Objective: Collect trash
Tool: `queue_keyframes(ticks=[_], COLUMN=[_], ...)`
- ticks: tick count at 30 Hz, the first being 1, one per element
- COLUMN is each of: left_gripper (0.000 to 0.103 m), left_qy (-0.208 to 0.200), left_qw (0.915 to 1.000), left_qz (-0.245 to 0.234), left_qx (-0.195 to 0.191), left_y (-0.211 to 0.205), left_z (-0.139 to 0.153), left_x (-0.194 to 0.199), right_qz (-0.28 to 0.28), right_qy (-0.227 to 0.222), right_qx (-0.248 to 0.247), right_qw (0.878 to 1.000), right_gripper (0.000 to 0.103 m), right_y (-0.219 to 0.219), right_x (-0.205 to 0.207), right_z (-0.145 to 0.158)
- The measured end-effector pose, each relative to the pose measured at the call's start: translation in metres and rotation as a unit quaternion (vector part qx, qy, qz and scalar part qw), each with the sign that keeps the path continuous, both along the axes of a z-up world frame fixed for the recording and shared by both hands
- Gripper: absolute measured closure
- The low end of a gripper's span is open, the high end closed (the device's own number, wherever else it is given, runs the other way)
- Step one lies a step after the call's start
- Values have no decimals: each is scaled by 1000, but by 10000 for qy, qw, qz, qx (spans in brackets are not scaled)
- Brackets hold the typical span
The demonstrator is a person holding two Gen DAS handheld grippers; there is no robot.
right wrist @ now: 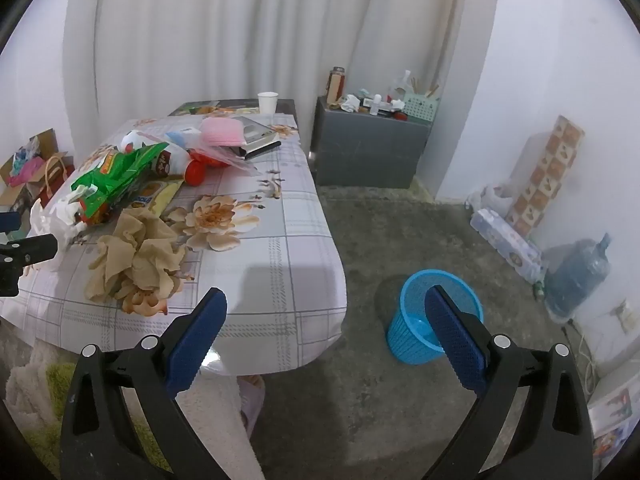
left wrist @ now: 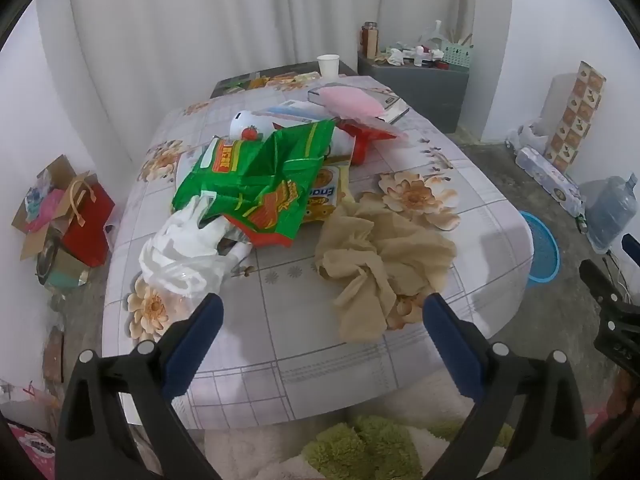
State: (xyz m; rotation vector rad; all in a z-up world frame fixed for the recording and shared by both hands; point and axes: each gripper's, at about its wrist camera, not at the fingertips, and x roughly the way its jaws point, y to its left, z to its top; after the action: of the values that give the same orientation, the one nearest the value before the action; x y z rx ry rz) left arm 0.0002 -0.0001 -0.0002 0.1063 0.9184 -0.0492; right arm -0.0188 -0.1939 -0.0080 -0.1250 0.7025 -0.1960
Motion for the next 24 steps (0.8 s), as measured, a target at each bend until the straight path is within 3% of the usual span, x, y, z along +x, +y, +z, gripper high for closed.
queue_keyframes(ticks=[24], left_gripper=[5], left_qy=[43], left_qw=[9999], left_qz=[128], left_qx=[-77], left_y=[10], left_z=[-3], left_x=[-2], right_qz=[11], right_qy=[18], right_qx=[16], right_qw=[10000], right_gripper=[8], right_y=[3], right_x=[3], right_z=[0])
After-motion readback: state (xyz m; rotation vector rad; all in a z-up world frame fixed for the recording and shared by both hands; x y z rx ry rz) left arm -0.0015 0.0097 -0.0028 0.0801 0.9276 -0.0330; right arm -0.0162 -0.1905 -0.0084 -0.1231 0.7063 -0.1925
